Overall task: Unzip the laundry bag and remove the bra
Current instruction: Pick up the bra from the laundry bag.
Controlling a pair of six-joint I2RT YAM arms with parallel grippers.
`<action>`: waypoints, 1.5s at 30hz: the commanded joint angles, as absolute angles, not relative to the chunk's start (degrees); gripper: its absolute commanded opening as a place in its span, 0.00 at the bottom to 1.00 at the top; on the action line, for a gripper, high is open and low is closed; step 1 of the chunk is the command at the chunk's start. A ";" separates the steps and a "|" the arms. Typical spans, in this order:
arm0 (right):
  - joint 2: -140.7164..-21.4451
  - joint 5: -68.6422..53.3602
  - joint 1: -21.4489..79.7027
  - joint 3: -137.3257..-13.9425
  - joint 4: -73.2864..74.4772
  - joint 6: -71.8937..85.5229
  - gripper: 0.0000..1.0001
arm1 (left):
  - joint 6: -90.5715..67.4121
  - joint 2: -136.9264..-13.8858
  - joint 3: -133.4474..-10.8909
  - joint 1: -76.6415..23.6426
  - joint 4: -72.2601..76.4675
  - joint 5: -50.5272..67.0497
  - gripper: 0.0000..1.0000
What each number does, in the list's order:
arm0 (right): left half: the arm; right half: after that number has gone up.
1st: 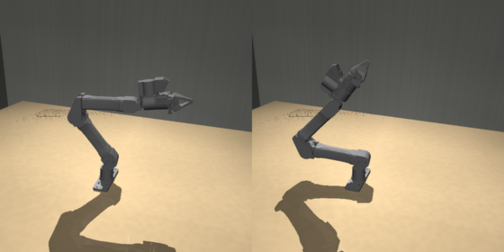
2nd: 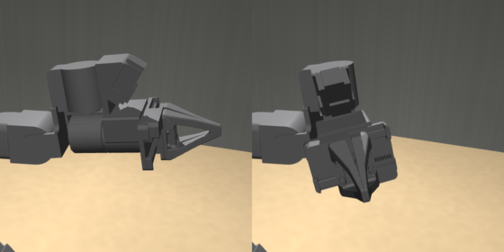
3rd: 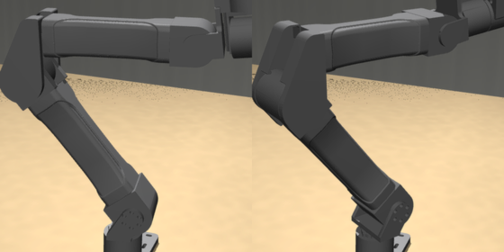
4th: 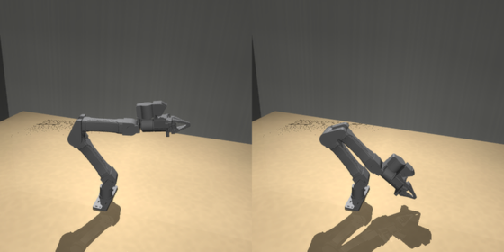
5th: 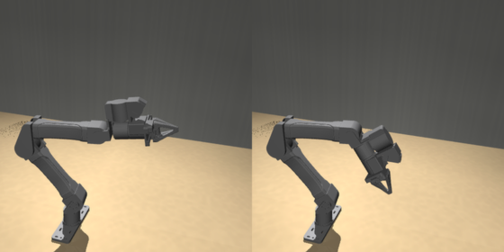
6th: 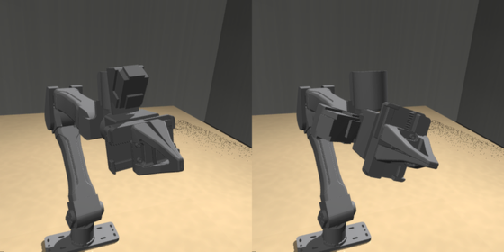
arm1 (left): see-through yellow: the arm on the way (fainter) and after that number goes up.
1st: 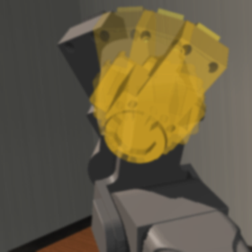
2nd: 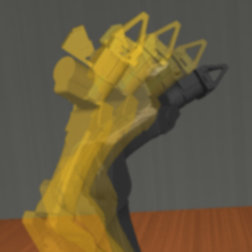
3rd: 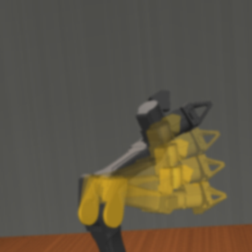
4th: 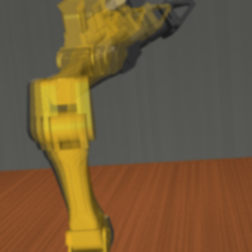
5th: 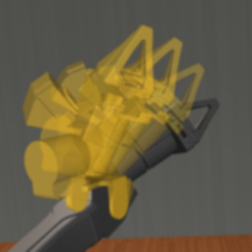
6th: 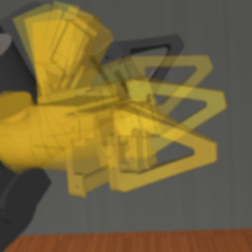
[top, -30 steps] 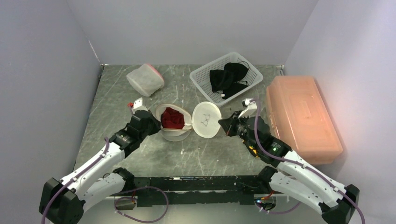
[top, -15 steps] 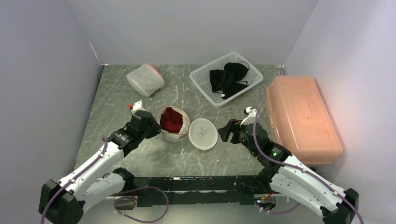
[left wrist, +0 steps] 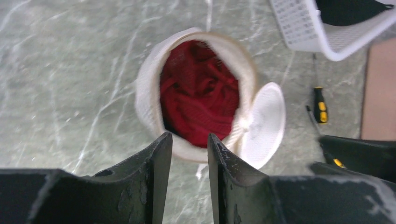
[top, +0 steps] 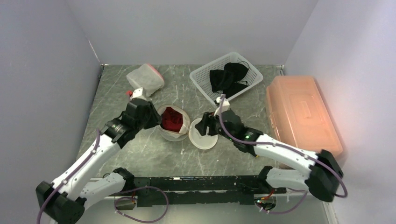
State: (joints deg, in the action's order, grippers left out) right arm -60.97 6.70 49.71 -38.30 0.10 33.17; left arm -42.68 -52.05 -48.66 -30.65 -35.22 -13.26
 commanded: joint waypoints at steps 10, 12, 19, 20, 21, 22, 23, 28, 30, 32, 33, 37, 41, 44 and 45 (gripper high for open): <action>-82.51 9.63 49.80 -47.38 -17.19 36.30 0.65 | -40.16 -73.11 -57.30 -28.27 -29.33 -1.43 0.35; -83.13 9.84 49.74 -47.33 -17.14 36.04 0.67 | -41.56 -73.06 -54.86 -26.99 -29.19 -3.06 0.36; -85.63 9.73 49.73 -49.87 -16.52 34.66 0.70 | -42.55 -74.88 -53.45 -26.02 -29.52 -8.49 0.55; -86.18 9.49 49.73 -50.53 -16.38 34.53 0.70 | -42.46 -75.41 -53.77 -25.96 -30.31 -9.16 0.55; -86.67 9.27 49.72 -51.37 -16.16 34.28 0.70 | -42.56 -75.52 -53.90 -25.93 -30.62 -9.81 0.57; -87.27 9.11 49.70 -52.10 -15.84 33.97 0.70 | -42.65 -75.39 -53.65 -25.86 -30.55 -10.37 0.58; -87.92 8.98 49.72 -52.88 -15.52 33.65 0.70 | -42.73 -75.14 -53.35 -25.72 -30.04 -10.41 0.60; -90.08 8.92 49.68 -54.88 -14.95 33.09 0.71 | -42.11 -76.12 -53.90 -25.42 -27.11 -9.00 0.67; -89.66 9.07 49.71 -54.30 -15.07 33.23 0.71 | -41.90 -78.26 -55.96 -25.46 -27.62 -8.53 0.68; -88.52 9.53 49.73 -52.87 -15.38 33.22 0.71 | -42.00 -80.18 -57.66 -25.49 -28.46 -8.31 0.68; -87.98 9.65 49.74 -52.22 -15.41 33.29 0.71 | -42.34 -80.97 -58.12 -25.49 -28.71 -8.48 0.69; -85.97 10.15 49.71 -49.75 -15.15 33.38 0.72 | -43.63 -84.10 -59.21 -25.47 -29.06 -9.02 0.71; -83.76 10.28 49.74 -46.69 -15.59 33.74 0.72 | -44.08 -87.47 -60.64 -25.49 -29.56 -8.47 0.72; -82.18 10.19 49.73 -44.44 -15.88 34.07 0.72 | -44.09 -89.26 -60.78 -25.51 -29.27 -8.18 0.68; -81.39 10.20 49.69 -43.71 -15.95 34.22 0.72 | -44.16 -89.52 -60.51 -25.57 -28.72 -7.97 0.63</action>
State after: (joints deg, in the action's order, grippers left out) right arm -84.88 9.15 49.87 -45.80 -13.41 34.09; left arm -42.96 -88.18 -58.94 -25.67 -29.39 -7.86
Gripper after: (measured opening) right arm 0.714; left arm 0.685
